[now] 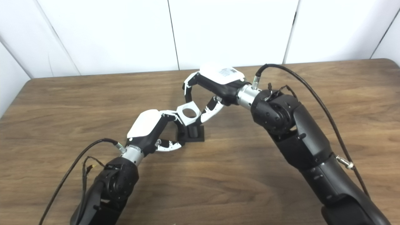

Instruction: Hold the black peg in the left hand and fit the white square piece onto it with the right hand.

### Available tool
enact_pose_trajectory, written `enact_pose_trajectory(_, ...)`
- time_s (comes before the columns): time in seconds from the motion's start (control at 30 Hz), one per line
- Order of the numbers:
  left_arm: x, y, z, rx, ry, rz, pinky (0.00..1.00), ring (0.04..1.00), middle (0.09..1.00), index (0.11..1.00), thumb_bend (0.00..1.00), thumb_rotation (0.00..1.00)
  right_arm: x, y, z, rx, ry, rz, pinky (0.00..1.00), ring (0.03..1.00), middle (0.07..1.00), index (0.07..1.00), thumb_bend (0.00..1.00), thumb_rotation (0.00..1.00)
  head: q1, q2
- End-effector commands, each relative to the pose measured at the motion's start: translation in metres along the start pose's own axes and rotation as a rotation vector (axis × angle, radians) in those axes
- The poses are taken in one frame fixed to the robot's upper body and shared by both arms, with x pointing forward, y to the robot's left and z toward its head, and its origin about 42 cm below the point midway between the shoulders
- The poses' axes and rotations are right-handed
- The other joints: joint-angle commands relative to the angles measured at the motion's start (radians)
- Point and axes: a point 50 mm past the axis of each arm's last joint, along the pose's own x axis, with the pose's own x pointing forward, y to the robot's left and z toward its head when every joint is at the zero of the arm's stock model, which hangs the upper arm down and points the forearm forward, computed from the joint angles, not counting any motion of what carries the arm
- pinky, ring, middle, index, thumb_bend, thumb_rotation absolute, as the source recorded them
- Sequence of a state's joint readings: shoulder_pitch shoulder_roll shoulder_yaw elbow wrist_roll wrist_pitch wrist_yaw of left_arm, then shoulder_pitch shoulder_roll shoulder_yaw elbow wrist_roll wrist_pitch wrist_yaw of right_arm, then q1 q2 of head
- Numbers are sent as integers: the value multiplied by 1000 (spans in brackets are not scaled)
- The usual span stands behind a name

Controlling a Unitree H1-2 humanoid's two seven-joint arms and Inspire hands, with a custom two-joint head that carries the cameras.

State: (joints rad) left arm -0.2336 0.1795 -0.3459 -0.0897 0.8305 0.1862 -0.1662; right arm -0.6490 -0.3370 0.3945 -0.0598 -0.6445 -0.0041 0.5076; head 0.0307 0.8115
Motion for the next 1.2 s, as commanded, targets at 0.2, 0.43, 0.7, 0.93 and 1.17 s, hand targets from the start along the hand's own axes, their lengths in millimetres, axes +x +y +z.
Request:
enact_pose_trajectory(0.2, 2, 10, 5, 15, -18, 39, 851, 851, 812, 483, 525, 67, 4, -18, 4, -58, -43, -41, 796, 795, 756, 480, 521, 140, 3, 5)
enact_pose_trajectory(0.43, 2, 11, 7, 14, -18, 37, 849, 853, 814, 483, 525, 66, 3, -15, 1, -58, -29, -24, 795, 794, 756, 480, 521, 140, 6, 8)
enact_pose_trajectory(0.7, 2, 10, 10, 13, -17, 38, 846, 850, 814, 484, 525, 67, 2, -4, -6, -52, -14, -3, 785, 794, 753, 480, 521, 139, 22, 9)
enact_pose_trajectory(0.93, 2, 11, 10, 10, -21, 43, 852, 849, 813, 484, 525, 67, 3, 1, -11, -54, 10, 11, 792, 802, 755, 480, 522, 138, 22, 12)
enact_pose_trajectory(1.17, 3, 10, 13, 5, -24, 44, 852, 846, 813, 484, 525, 66, 5, 4, -15, -48, 26, 19, 813, 807, 760, 481, 522, 138, 25, 12)
